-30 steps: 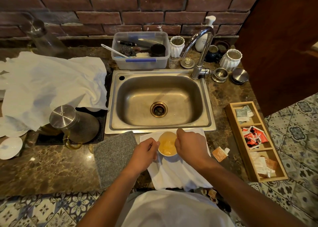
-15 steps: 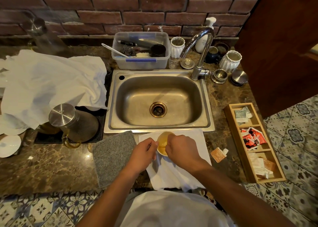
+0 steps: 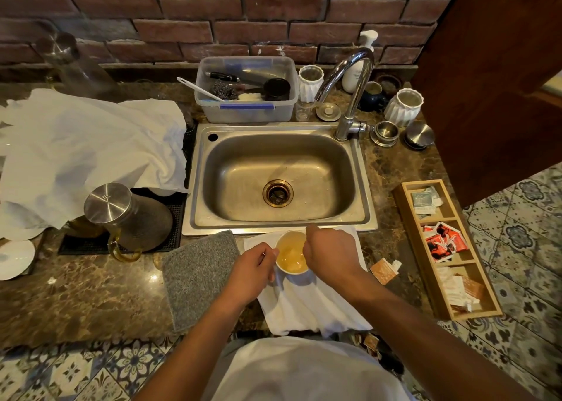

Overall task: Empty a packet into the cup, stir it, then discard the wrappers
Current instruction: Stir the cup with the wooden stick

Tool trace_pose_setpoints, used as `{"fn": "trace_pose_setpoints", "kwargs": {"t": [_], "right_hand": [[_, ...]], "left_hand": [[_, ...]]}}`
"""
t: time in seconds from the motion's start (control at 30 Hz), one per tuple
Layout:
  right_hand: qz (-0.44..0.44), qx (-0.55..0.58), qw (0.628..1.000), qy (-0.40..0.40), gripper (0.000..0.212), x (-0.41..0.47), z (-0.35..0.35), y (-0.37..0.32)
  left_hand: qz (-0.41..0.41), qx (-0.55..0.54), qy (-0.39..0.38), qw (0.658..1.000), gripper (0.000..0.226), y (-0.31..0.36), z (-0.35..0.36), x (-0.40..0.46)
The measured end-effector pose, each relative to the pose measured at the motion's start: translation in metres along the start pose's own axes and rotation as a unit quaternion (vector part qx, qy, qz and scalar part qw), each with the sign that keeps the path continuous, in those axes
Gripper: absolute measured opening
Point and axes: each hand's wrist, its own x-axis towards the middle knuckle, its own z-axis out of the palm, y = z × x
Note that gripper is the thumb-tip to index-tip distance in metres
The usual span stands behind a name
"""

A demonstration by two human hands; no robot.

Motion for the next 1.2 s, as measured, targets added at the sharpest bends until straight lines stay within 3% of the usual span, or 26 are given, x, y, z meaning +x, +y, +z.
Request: {"fn": "trace_pose_setpoints", "kwargs": {"t": [0.2,0.37,0.57,0.87,1.2], "right_hand": [[-0.015,0.033,0.999,0.030,0.029,0.001,0.003,-0.005],[-0.012,0.067,0.997,-0.048,0.035,-0.008,0.009,-0.008],[-0.005,0.060,0.995,-0.085,0.032,-0.011,-0.004,0.001],[-0.060,-0.056,0.996,-0.022,0.022,-0.002,-0.018,0.005],[-0.066,0.009,0.998,0.000,0.032,0.001,-0.006,-0.007]], "left_hand": [[0.003,-0.007,0.002,1.000,0.038,-0.003,0.001,-0.001],[0.002,-0.006,0.001,1.000,0.036,-0.004,0.001,-0.001],[-0.001,-0.007,-0.003,1.000,0.036,-0.003,0.000,0.001],[-0.003,-0.006,-0.006,1.000,0.036,-0.005,0.000,0.002],[-0.014,-0.024,-0.009,1.000,0.037,-0.002,-0.001,0.002]]}}
